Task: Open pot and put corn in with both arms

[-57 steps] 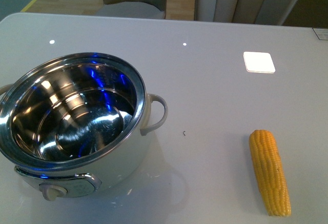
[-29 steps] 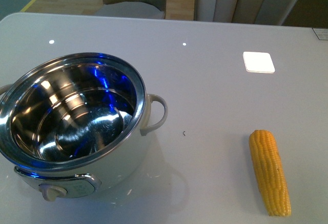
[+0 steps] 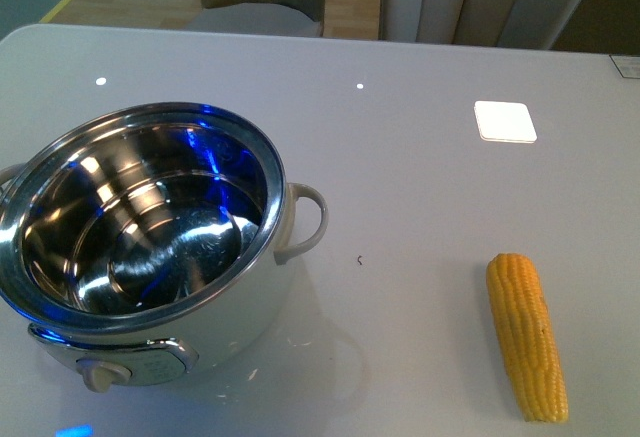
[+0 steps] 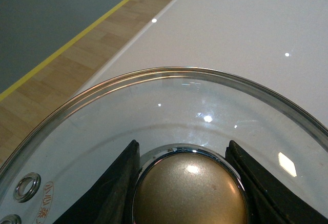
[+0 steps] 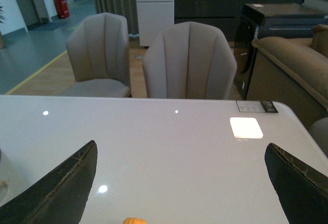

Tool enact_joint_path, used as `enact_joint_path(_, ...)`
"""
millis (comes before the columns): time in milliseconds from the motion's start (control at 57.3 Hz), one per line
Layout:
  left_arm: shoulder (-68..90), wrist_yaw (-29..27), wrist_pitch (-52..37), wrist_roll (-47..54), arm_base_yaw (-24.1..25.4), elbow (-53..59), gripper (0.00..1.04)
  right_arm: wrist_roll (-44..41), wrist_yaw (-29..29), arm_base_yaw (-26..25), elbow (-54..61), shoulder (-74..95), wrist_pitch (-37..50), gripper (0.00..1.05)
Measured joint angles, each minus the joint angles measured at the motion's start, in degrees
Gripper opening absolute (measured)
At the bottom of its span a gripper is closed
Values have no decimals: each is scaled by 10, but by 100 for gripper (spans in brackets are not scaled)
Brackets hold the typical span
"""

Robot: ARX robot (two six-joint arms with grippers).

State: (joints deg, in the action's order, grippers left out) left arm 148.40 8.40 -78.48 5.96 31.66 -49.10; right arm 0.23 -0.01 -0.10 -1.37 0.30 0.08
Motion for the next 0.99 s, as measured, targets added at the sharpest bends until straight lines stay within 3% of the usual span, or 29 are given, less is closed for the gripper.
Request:
enact_joint_path(541,49,-10,-8,-28,-30,-35,44,0,0,0,0,0,0,96)
enact_joint_path(908,26,-4,-12,-28,-30,0,100,0,0,0,0,0,0,96)
enact_joint_path(995,9,-3,-12,-29,-30,15,97,0,0,0,0,0,0,96)
